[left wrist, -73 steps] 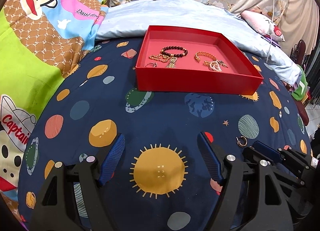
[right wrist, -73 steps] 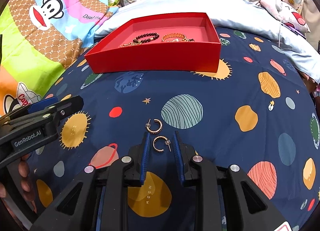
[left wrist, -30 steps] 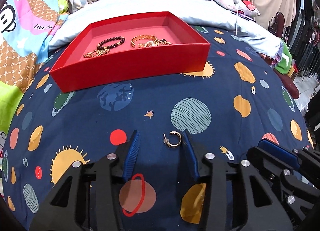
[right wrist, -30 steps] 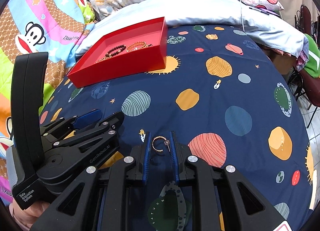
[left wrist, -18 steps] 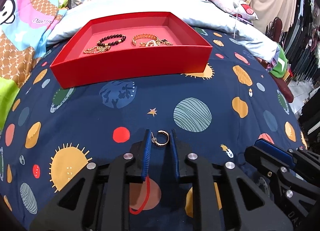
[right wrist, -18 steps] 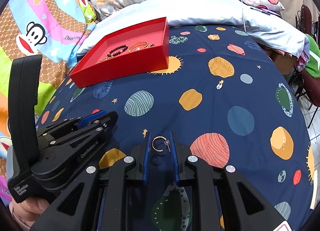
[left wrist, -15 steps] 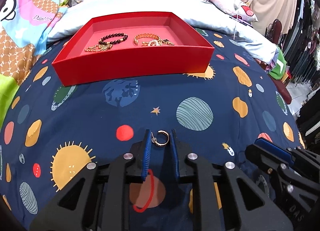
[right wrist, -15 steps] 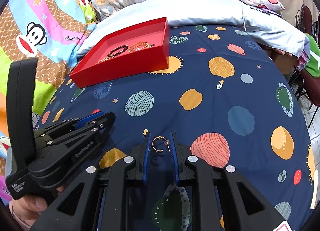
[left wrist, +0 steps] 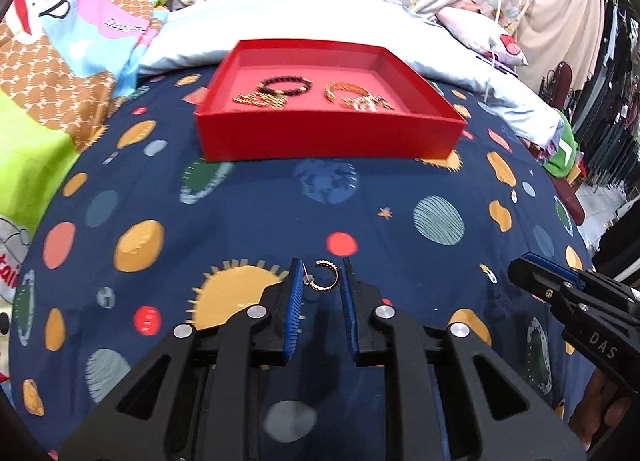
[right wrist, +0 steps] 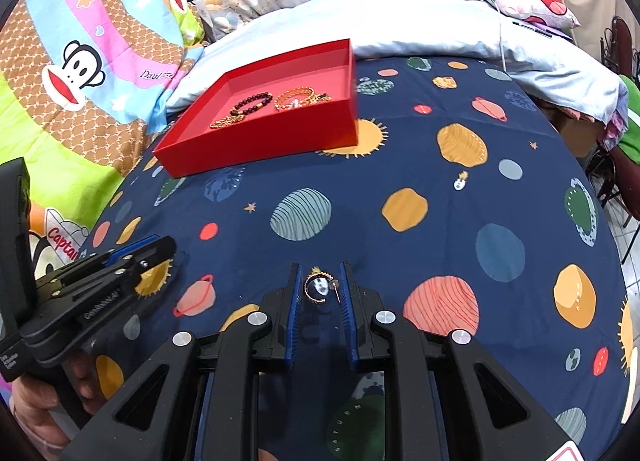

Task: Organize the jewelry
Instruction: 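Carry both hoops over the red tray and lower them with both tools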

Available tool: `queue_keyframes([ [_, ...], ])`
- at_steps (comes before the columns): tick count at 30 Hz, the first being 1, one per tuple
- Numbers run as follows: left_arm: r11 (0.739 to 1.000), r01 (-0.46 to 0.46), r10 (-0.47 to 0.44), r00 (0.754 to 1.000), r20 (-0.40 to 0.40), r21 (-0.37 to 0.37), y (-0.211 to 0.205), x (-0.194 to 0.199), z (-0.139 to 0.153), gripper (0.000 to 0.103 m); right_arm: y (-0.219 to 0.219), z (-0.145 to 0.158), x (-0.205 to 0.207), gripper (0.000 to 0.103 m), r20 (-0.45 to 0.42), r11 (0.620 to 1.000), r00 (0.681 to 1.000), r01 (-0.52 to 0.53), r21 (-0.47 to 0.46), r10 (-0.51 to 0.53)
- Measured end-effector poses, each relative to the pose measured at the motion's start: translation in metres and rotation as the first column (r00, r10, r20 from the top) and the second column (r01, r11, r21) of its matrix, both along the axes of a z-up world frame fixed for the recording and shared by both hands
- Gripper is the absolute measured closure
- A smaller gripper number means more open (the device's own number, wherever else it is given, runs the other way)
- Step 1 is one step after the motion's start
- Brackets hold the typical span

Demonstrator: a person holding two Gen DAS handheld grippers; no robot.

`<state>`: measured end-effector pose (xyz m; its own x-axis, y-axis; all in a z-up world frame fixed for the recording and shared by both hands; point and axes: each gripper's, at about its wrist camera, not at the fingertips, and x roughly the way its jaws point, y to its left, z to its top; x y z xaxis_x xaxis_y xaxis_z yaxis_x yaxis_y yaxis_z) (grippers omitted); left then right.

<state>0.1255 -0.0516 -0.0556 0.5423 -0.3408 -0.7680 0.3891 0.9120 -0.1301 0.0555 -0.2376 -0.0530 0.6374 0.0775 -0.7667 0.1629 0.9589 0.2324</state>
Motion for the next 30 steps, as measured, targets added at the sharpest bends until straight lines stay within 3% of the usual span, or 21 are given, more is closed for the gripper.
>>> queue_keyframes([
  [14, 0.997, -0.081, 0.081, 0.992, 0.100, -0.004, 0.026, 0.036, 0.045, 0.085, 0.008, 0.044, 0.044, 0.086, 0.094, 0.998, 0.994, -0.057, -0.025, 0.059],
  [30, 0.996, -0.094, 0.089, 0.976, 0.196, 0.014, -0.003, 0.110, 0.088, 0.085, -0.014, 0.086, 0.135, 0.086, 0.177, 0.998, 0.983, -0.051, -0.028, 0.055],
])
